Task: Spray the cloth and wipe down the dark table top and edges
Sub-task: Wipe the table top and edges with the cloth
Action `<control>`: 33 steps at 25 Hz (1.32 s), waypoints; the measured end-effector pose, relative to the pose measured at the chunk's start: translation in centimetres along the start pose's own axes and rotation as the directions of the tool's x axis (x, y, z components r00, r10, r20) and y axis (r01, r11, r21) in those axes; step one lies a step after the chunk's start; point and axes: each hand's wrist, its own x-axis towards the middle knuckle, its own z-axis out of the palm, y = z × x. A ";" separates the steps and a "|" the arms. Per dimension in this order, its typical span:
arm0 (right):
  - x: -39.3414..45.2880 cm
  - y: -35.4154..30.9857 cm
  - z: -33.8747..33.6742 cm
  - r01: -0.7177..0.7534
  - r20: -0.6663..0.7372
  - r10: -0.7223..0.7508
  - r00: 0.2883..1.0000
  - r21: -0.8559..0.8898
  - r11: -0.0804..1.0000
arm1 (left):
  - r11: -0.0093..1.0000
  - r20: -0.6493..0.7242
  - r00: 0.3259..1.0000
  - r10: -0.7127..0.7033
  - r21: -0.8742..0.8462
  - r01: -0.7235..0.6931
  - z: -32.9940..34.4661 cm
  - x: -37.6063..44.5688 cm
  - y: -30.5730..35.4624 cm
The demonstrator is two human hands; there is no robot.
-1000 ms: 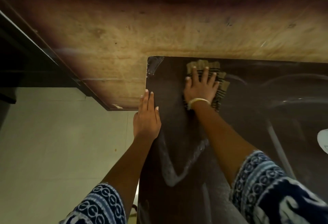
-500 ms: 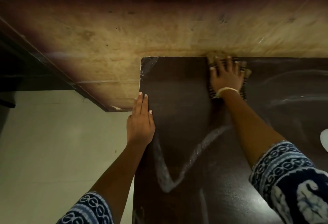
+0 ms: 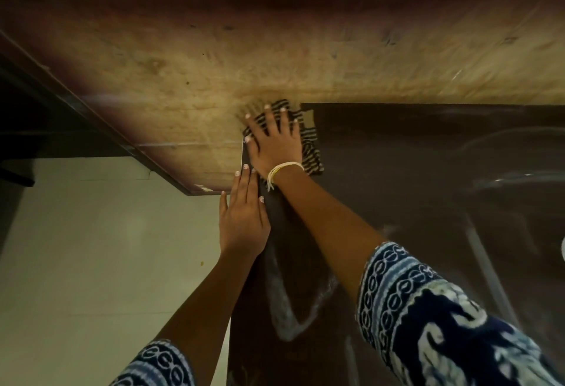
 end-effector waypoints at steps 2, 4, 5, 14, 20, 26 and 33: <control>-0.1 0.0 0.3 0.148 0.046 -0.148 0.988 -0.014 0.989 | 1.000 0.006 1.000 -0.008 -0.022 0.009 -0.1 0.0 0.0; 1.0 2.9 -0.2 0.169 -0.017 -0.170 0.985 -0.037 0.985 | 0.999 -0.005 1.000 -0.001 -0.033 0.001 -0.2 0.2 0.0; 1.8 4.9 -0.7 0.102 -0.063 -0.104 0.993 -0.028 0.994 | 0.999 -0.011 1.000 0.004 -0.044 -0.004 -0.1 0.3 -0.1; 0.3 7.5 -0.9 -0.594 -0.094 0.610 0.787 0.152 0.790 | 0.986 -0.083 0.996 0.020 -0.163 -0.033 0.4 0.5 -0.3; -6.9 2.0 1.7 0.154 -0.033 -0.155 0.987 -0.046 0.987 | 0.990 -0.050 0.999 0.015 -0.139 -0.022 0.6 0.3 -0.9; -10.6 13.6 -0.6 -0.135 -0.149 0.132 0.980 -0.009 0.991 | 0.968 0.009 1.000 -0.010 -0.251 0.012 -0.1 -2.5 -0.7; -22.1 19.2 -0.7 -0.656 -0.122 0.668 0.734 0.131 0.744 | 0.918 0.007 0.994 -0.107 -0.384 0.102 -0.3 -13.3 -1.9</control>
